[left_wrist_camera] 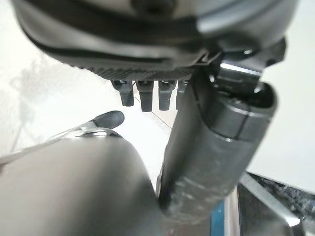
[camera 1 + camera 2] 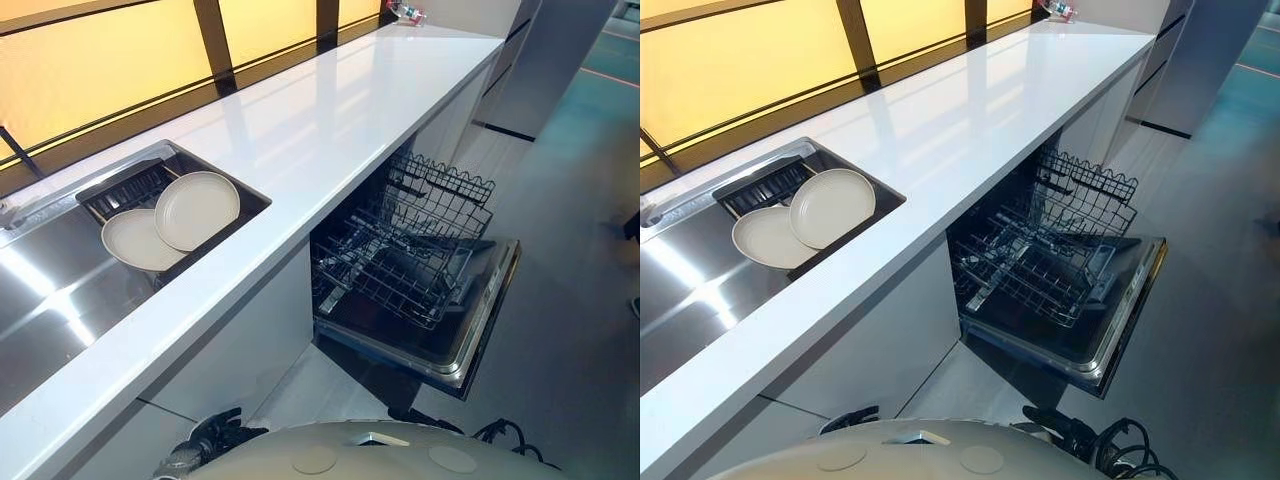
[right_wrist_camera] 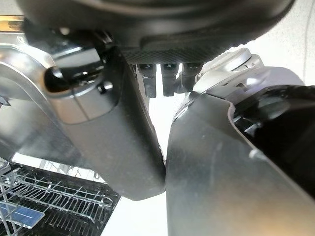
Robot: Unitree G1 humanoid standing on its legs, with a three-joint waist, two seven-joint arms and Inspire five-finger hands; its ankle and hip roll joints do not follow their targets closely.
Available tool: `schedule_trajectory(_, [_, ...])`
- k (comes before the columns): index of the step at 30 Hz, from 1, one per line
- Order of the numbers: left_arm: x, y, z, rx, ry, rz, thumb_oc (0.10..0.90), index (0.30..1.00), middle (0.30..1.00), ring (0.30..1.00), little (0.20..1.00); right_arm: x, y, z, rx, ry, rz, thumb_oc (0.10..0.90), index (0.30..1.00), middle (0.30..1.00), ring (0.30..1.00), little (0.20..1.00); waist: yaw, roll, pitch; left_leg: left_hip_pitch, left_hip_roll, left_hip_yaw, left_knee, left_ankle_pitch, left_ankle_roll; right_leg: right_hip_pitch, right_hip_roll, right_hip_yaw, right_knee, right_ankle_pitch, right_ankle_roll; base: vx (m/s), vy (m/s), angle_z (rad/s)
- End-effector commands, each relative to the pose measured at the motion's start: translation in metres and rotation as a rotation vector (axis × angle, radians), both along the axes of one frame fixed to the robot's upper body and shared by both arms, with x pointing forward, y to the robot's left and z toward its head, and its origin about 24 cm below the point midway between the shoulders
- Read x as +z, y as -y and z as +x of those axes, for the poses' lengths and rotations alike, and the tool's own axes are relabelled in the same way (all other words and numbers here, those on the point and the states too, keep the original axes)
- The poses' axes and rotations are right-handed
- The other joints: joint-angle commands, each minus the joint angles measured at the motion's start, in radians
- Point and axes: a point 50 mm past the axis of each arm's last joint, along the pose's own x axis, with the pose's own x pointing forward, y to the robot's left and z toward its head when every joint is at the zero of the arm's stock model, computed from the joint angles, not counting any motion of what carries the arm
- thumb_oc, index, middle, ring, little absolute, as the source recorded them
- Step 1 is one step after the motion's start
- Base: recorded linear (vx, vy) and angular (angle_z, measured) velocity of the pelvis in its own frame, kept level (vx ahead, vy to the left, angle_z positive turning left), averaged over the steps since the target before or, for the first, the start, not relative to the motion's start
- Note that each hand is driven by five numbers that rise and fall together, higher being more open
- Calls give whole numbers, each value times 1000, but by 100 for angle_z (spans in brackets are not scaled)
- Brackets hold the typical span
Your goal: Pick up plates and place into dishwasher.
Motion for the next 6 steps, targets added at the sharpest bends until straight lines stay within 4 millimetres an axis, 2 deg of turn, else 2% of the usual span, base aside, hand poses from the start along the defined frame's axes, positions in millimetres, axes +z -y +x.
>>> schedule_trajectory(1, [1,-2,14,102,51,-9,800,900,900,900,900,1,-9,26,19,39,25,800,900,900,900,900,0,32,36,10,-83,-43,22,-119,68,-34,57,-83,124,-108,15,0,0,0])
schedule_trajectory(6, [2,-5,16,108,71,24,800,900,900,900,900,0,-10,24,43,31,20,800,900,900,900,900,0,30,36,9,-81,-39,24,-118,66,-33,57,-85,124,-109,14,0,0,0])
